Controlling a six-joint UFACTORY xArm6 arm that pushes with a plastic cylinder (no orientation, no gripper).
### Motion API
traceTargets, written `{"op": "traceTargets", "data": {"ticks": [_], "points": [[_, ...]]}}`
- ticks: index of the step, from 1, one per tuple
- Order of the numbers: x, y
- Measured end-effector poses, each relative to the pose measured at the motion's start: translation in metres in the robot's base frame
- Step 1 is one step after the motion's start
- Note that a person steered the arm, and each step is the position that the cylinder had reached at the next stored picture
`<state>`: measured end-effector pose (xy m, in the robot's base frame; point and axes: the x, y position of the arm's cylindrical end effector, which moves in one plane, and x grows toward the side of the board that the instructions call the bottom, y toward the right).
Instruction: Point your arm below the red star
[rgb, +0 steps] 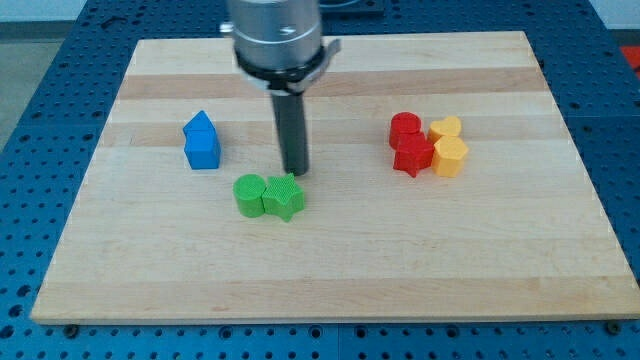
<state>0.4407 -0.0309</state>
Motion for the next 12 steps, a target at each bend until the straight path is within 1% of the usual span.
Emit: {"op": "traceTargets", "data": {"ticks": [1, 3, 4, 6, 7, 12], "points": [[-0.003, 0.02], [0.053, 0.022], [0.056, 0.047], [0.056, 0.117], [0.056, 0.133], [0.056, 0.149]]}}
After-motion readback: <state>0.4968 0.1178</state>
